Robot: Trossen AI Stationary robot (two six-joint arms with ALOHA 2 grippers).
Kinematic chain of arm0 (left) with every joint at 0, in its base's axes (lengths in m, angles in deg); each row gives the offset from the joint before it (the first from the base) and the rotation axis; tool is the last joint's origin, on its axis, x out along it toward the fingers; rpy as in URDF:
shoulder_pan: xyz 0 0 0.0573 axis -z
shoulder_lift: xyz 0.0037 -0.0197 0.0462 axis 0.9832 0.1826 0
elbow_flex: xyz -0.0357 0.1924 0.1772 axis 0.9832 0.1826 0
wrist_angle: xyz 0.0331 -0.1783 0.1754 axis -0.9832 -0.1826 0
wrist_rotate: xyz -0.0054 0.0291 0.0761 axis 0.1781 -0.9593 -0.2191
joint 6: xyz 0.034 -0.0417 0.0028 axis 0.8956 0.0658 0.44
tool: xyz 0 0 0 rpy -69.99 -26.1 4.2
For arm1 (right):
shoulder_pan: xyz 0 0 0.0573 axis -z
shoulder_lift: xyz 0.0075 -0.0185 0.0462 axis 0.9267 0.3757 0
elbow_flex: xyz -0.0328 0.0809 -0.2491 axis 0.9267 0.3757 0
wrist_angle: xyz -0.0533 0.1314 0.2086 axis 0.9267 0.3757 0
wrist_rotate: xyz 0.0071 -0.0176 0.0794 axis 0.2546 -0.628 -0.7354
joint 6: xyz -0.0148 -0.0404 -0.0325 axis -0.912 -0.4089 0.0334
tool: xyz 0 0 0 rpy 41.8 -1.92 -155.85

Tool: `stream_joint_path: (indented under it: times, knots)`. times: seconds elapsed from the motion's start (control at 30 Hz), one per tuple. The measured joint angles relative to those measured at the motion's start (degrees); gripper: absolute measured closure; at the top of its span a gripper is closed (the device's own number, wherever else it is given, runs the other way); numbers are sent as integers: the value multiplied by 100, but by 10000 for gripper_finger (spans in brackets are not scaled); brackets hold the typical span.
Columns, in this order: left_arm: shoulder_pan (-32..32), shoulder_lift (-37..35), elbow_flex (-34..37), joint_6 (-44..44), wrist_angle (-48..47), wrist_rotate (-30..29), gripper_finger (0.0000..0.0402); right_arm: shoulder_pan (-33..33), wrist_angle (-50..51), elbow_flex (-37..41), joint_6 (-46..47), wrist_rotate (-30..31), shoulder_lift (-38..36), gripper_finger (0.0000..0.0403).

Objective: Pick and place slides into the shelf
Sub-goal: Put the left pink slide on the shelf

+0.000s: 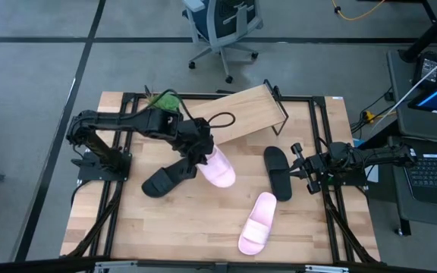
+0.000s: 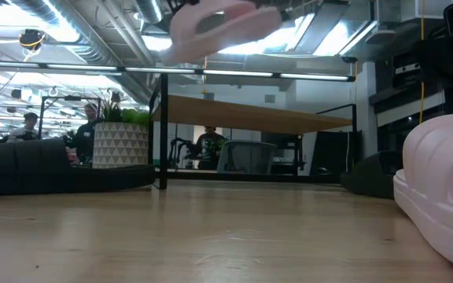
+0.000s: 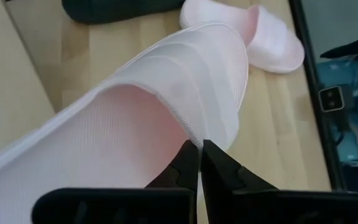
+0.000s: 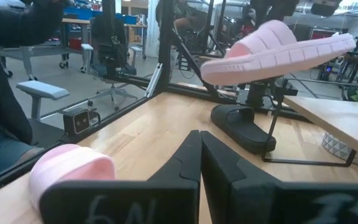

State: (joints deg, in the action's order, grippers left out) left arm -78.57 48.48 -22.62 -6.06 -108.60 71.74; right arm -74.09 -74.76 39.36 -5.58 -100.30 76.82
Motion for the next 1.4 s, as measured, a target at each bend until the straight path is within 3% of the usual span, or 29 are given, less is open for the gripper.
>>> stream_joint_path:
  times: [0.77,1.03,1.4]
  knots:
    - [-1337,-3,-133,1072,-408,420,401,-1,121,-2,-313,7,0,393]
    - [-1839,-11,-422,1719,-586,758,401,-1,130,0,-568,510,0,393]
    - [-2221,-11,-433,2242,-888,1103,401,-1,4,-2,-616,514,0,393]
